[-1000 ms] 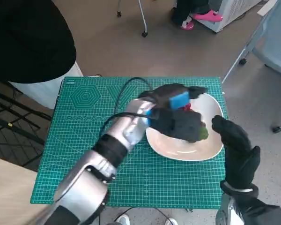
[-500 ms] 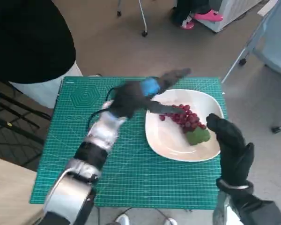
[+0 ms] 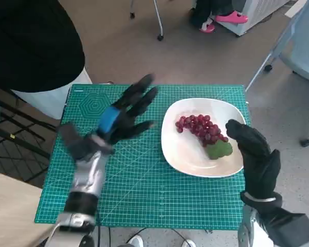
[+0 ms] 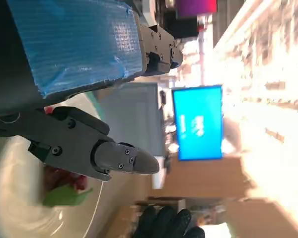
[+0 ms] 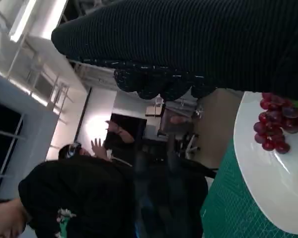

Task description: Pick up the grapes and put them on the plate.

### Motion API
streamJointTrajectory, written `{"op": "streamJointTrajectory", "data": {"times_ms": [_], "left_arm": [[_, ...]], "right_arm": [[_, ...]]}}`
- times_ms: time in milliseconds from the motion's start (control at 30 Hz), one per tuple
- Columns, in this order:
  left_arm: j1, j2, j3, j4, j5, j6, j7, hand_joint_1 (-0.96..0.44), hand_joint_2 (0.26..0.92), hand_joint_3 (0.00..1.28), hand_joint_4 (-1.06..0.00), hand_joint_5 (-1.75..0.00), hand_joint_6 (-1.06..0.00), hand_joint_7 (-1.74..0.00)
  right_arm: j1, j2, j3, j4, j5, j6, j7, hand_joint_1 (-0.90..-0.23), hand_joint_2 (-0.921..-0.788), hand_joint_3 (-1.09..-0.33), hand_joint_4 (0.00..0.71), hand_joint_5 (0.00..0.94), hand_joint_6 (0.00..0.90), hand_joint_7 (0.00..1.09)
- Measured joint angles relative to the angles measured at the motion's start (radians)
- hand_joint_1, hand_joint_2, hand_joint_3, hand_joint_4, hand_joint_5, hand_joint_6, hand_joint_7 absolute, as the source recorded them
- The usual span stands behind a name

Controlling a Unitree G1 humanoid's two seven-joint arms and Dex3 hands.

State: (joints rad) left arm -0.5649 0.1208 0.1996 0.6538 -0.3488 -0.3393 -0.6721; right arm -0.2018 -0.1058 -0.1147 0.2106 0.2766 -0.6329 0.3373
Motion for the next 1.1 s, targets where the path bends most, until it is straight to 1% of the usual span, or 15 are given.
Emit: {"op": "streamJointTrajectory", "data": {"times_ms": [200, 467, 900, 1100], "left_arm": [[0.075, 0.014, 0.054, -0.01, -0.055, -0.02, -0.028, -0.38, 0.921, 0.2, -0.27, -0.02, -0.32, -0.04], [0.144, 0.007, 0.093, -0.042, -0.102, -0.045, -0.042, -0.42, 0.921, 0.18, -0.32, -0.03, -0.36, -0.04], [0.195, -0.012, 0.099, -0.091, -0.128, -0.058, -0.05, -0.42, 0.921, 0.17, -0.35, -0.02, -0.4, -0.04], [0.21, -0.01, 0.096, -0.115, -0.128, -0.058, -0.051, -0.41, 0.921, 0.17, -0.35, -0.01, -0.41, -0.04]], "right_arm": [[-0.023, -0.008, -0.001, 0.001, 0.002, 0.007, 0.011, -0.616, -0.921, -0.863, 0.496, 0.001, 0.146, 0.45], [-0.044, -0.01, -0.001, 0.015, 0.003, 0.007, 0.024, -0.615, -0.921, -0.864, 0.496, 0.001, 0.146, 0.46], [-0.072, -0.01, 0.0, 0.045, 0.004, 0.006, 0.045, -0.609, -0.921, -0.868, 0.496, 0.0, 0.146, 0.47], [-0.079, -0.01, 0.0, 0.051, 0.012, 0.006, 0.058, -0.608, -0.921, -0.868, 0.496, 0.0, 0.146, 0.47]]}}
